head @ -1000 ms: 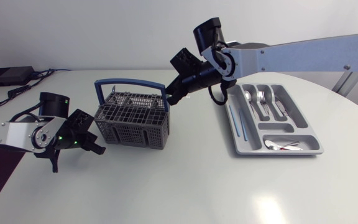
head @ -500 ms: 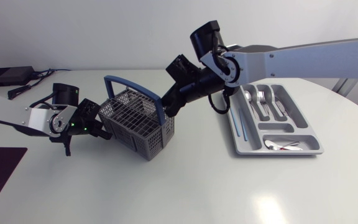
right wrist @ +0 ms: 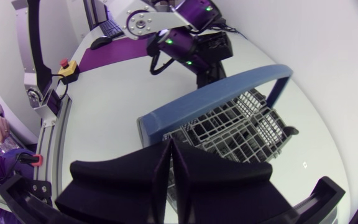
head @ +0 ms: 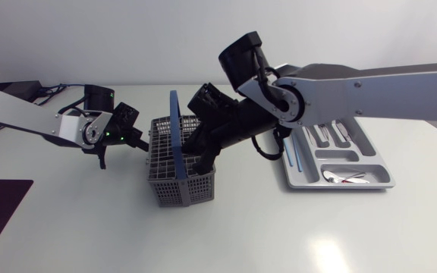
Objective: Unload the cutlery basket into the drawer organizer.
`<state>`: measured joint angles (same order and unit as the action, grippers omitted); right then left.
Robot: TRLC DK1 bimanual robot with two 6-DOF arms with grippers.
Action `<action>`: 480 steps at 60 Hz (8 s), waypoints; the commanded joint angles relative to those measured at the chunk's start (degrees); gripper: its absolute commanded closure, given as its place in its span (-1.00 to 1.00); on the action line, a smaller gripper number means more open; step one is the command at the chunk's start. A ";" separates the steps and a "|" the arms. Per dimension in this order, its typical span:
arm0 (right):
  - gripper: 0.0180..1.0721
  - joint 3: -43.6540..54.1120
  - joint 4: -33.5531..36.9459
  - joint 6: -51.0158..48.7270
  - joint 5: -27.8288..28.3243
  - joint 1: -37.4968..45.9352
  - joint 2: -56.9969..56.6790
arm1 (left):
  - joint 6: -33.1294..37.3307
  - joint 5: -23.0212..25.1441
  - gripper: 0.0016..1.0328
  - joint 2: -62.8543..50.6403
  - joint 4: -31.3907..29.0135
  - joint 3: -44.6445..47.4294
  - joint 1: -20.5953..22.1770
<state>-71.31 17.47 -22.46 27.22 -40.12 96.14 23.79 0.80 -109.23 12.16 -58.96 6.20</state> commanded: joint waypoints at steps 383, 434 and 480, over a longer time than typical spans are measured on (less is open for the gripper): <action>0.89 11.02 19.79 -99.53 -48.32 38.10 -7.46 | 0.82 5.53 -0.57 44.19 -24.38 20.46 18.33; -0.86 1.70 18.91 -78.18 -34.96 29.48 -10.44 | 0.29 5.62 -0.57 48.32 -28.69 20.20 18.59; -0.39 -16.23 8.45 -37.40 -9.64 14.37 13.99 | 3.81 5.79 -0.16 52.63 -35.72 27.49 18.50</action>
<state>-86.80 27.27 -60.40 17.37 -23.97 108.27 25.80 6.59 -56.99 -23.53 -32.97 25.74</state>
